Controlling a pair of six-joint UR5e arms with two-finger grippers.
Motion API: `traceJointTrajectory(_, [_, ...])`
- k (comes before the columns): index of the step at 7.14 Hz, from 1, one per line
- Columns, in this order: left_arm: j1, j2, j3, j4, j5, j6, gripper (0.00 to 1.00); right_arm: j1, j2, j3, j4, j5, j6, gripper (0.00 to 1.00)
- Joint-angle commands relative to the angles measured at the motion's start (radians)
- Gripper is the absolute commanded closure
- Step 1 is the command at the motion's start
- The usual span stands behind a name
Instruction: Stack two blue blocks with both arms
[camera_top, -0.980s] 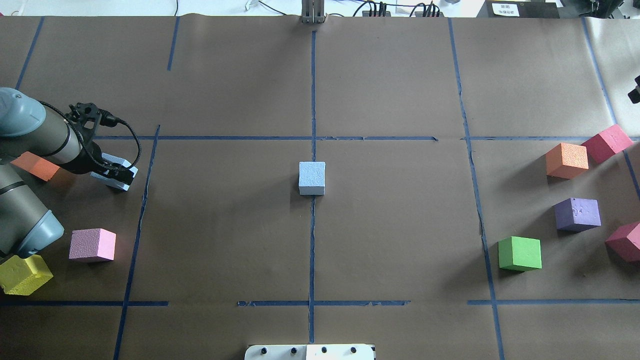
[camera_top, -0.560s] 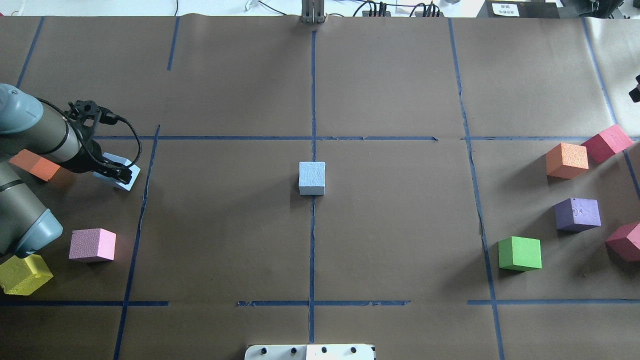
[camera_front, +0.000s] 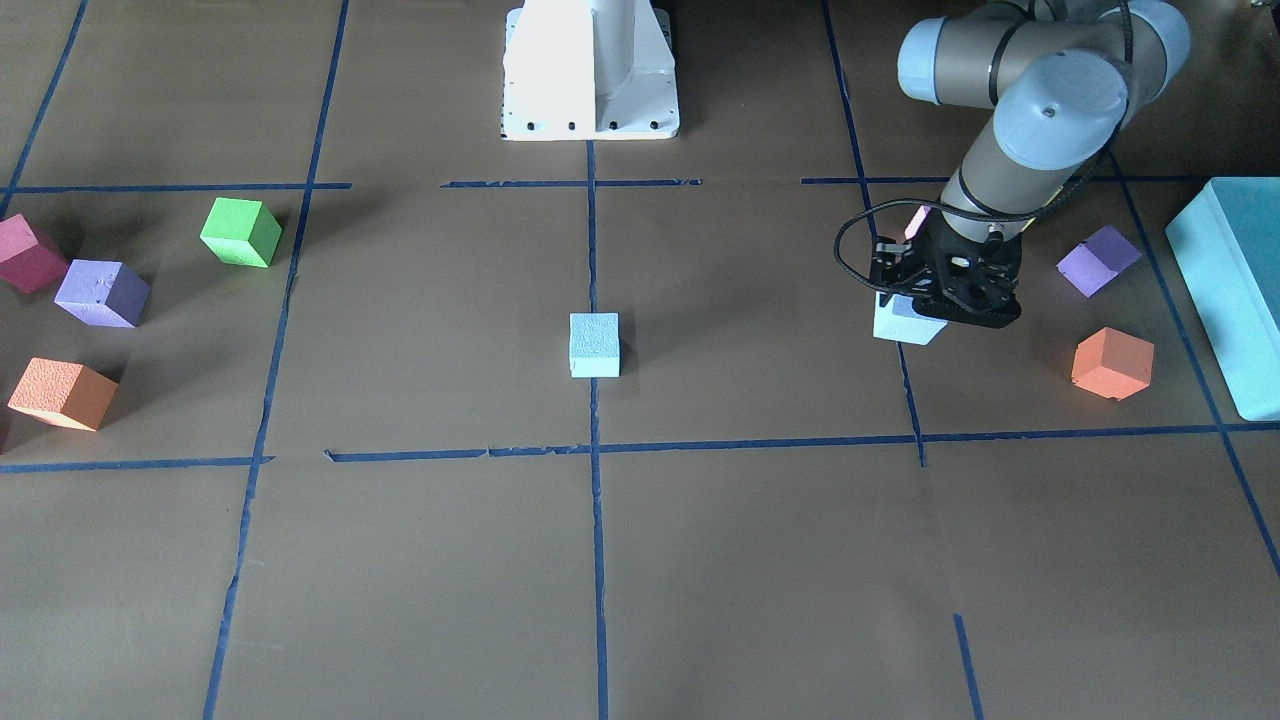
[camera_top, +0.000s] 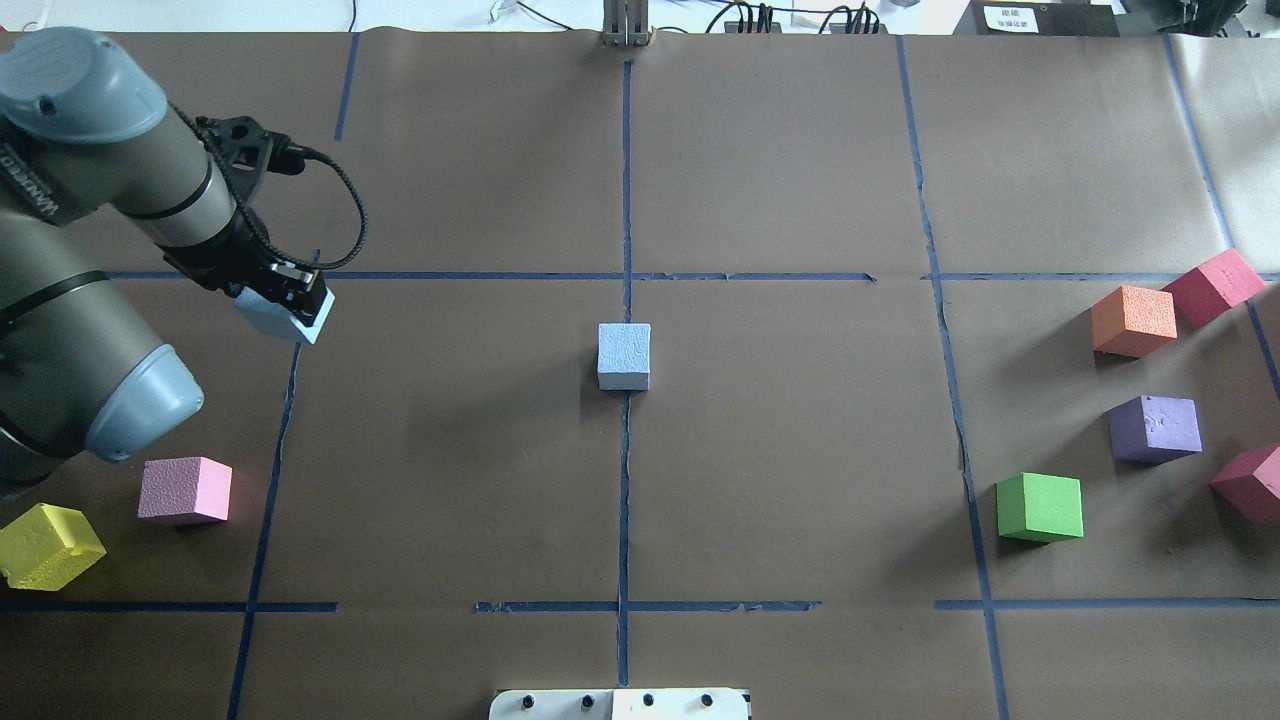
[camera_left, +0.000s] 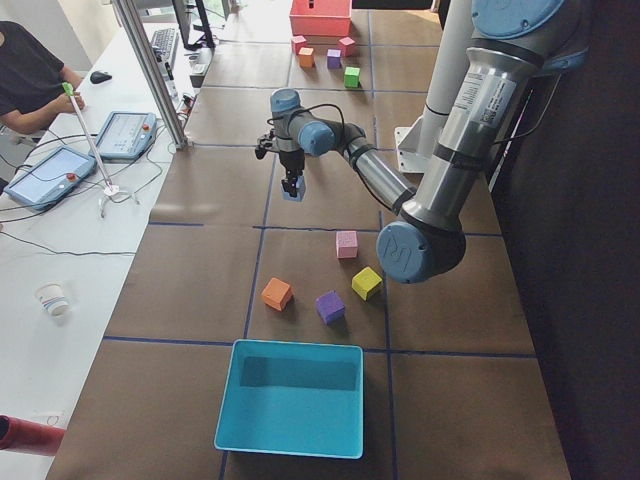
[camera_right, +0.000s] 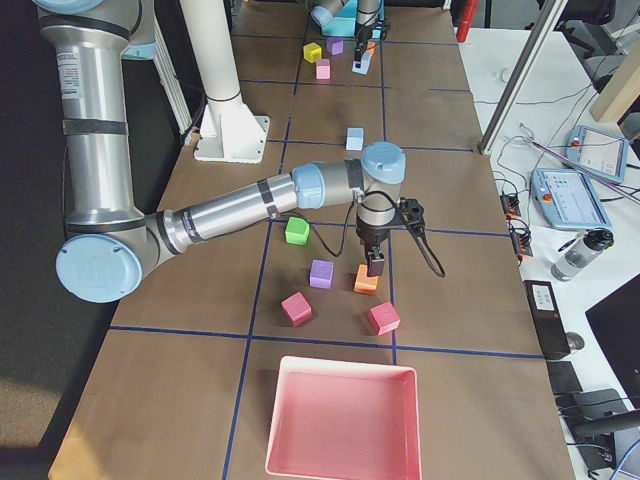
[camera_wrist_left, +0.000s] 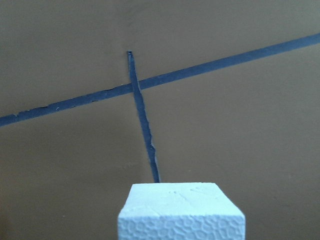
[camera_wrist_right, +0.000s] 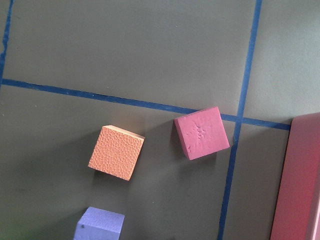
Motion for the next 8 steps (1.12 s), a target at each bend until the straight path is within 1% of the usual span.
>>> traceJointTrajectory(1, [0.014,-0.173,0.037,0.086,-0.003,-0.107,1.0,0.071,-0.054,-0.067,0.077,0.097,-0.001,0.0])
traceJointTrajectory(2, [0.07,-0.262,0.083,0.084,-0.004,-0.203,1.0,0.082,-0.055,-0.067,0.078,0.122,0.005,0.0])
traceJointTrajectory(4, [0.135,-0.433,0.228,0.078,-0.001,-0.296,1.0,0.093,-0.068,-0.073,0.078,0.123,0.007,0.0])
traceJointTrajectory(5, [0.159,-0.475,0.276,0.071,0.002,-0.317,1.0,0.106,-0.097,-0.073,0.08,0.121,-0.001,0.0])
traceJointTrajectory(6, [0.182,-0.487,0.289,0.058,0.003,-0.321,1.0,0.128,-0.121,-0.072,0.081,0.119,-0.004,0.0])
traceJointTrajectory(7, [0.205,-0.486,0.327,-0.001,0.006,-0.336,1.0,0.134,-0.134,-0.07,0.081,0.119,-0.005,0.0])
traceJointTrajectory(8, [0.216,-0.498,0.394,-0.088,0.008,-0.385,1.0,0.136,-0.134,-0.07,0.081,0.119,-0.004,0.0])
